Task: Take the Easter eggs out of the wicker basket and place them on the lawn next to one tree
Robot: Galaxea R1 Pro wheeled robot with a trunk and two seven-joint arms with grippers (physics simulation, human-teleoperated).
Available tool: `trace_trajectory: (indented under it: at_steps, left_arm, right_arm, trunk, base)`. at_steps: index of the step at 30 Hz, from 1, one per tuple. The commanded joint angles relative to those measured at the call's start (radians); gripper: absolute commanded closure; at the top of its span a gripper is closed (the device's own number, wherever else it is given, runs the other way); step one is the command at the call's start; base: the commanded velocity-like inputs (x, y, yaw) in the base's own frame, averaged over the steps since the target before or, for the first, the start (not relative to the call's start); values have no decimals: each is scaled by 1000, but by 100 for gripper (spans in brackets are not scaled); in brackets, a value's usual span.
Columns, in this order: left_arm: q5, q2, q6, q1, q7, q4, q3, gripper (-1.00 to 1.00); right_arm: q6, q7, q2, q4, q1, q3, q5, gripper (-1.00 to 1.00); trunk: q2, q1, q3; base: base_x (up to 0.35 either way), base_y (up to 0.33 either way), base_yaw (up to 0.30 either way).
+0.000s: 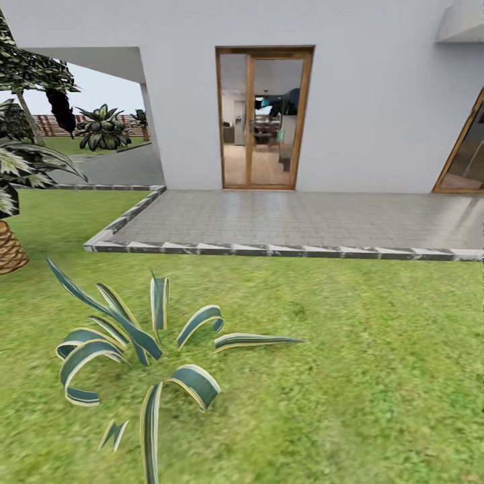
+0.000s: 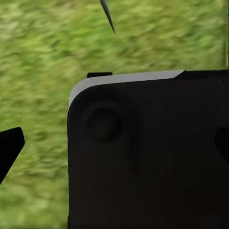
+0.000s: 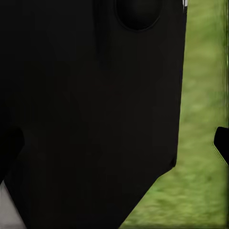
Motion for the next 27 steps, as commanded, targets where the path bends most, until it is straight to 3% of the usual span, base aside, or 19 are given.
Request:
trace_trajectory:
  at_steps: [1,27]
  left_arm:
    - [-1,0,-3,0,1,1,0,-100]
    - [-1,0,-3,0,1,1,0,-100]
  right_arm:
    - [-3,1,0,0,0,-7,1,-100]
    - [-3,1,0,0,0,-7,1,-100]
  trunk:
    - [0,0,-1]
    - [0,0,-1]
  base:
    - [0,-246,0]
    - [0,-246,0]
